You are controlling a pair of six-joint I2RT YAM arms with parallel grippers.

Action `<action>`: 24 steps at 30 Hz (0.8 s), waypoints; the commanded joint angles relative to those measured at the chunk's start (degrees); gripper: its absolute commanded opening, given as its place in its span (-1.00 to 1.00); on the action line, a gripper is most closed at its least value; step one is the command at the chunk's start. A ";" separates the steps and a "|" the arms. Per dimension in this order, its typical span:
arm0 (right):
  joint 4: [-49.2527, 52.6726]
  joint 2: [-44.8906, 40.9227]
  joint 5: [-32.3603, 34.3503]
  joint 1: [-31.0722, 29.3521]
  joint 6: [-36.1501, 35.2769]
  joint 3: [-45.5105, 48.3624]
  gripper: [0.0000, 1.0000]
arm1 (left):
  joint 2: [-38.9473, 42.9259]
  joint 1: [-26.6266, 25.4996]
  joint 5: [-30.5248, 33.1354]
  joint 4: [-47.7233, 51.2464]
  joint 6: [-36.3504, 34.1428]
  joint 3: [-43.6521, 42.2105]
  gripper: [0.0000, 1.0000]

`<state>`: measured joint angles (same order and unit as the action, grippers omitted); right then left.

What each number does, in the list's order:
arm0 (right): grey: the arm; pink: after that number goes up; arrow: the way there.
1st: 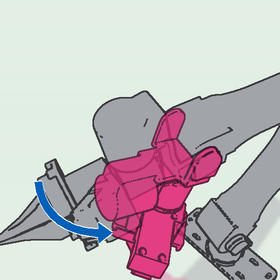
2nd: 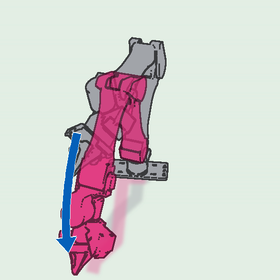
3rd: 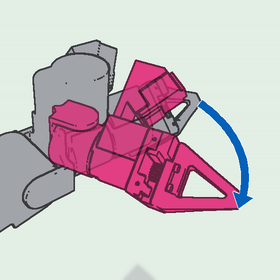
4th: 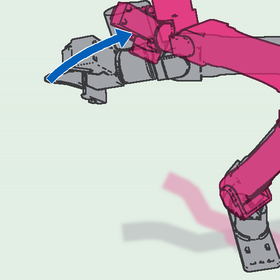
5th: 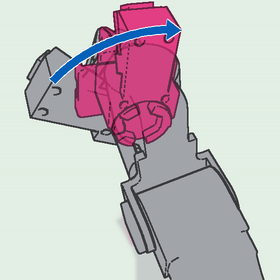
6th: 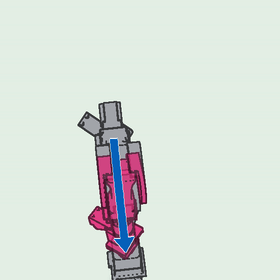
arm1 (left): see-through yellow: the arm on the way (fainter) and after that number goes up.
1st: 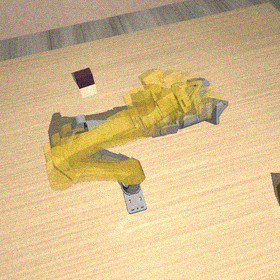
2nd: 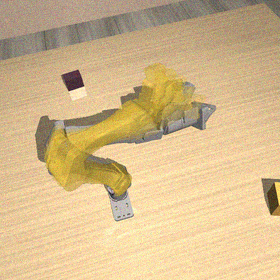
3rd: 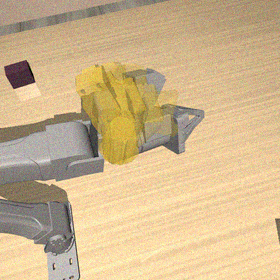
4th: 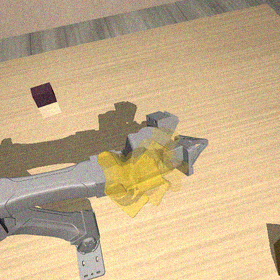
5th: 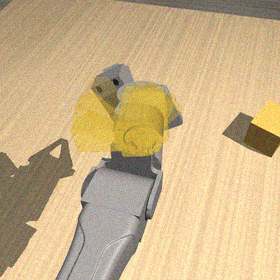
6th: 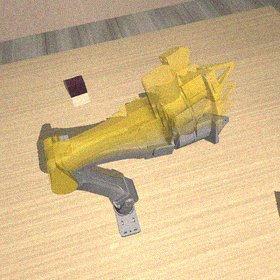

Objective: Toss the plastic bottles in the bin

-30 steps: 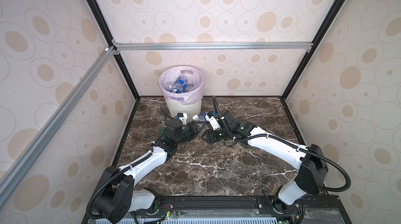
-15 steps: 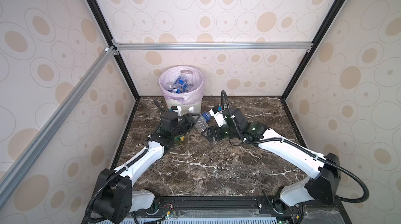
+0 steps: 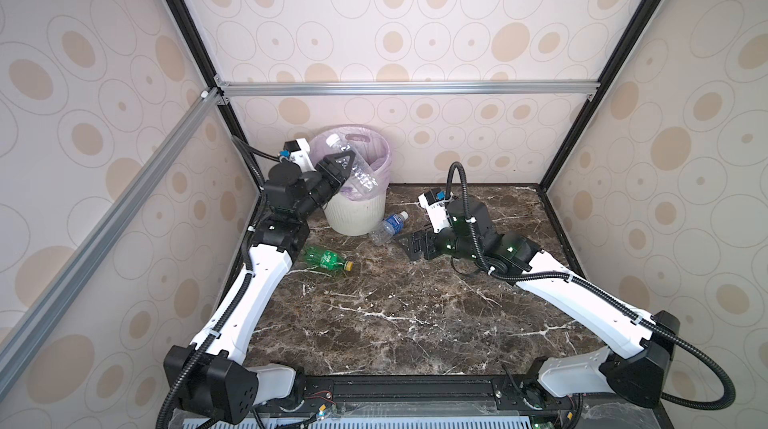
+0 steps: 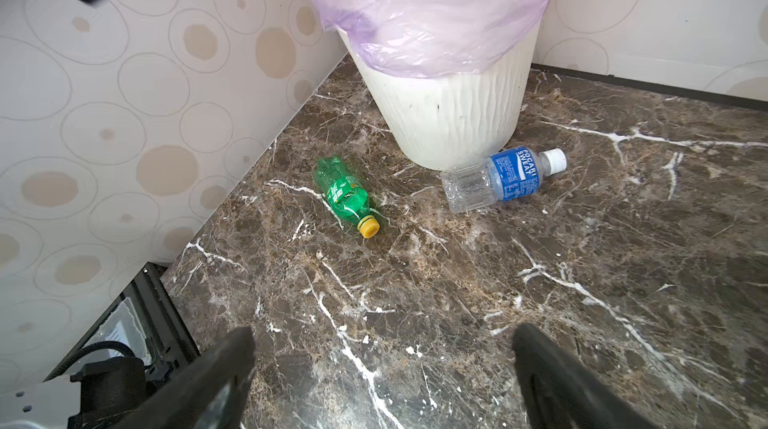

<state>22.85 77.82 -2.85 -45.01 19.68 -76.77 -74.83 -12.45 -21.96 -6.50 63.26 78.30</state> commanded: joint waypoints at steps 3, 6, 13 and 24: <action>-0.80 -0.33 0.82 0.70 -1.04 -1.63 1.00 | -2.11 0.93 1.38 1.93 -4.64 9.35 -0.05; -0.84 0.13 0.33 1.13 -0.96 -1.54 0.99 | -3.07 1.28 2.33 2.01 -5.71 12.38 -0.05; -2.36 1.66 -2.05 1.95 0.54 -0.77 0.99 | -21.24 4.18 -0.51 11.98 -6.93 25.86 0.03; -3.52 0.74 -2.82 2.07 2.10 2.59 1.00 | -22.36 3.85 -3.45 19.09 -11.34 36.70 0.98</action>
<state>20.21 79.09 -4.99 -43.27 20.97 -74.85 -106.43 -8.32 -24.36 14.83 54.94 113.51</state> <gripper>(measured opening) 0.997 0.990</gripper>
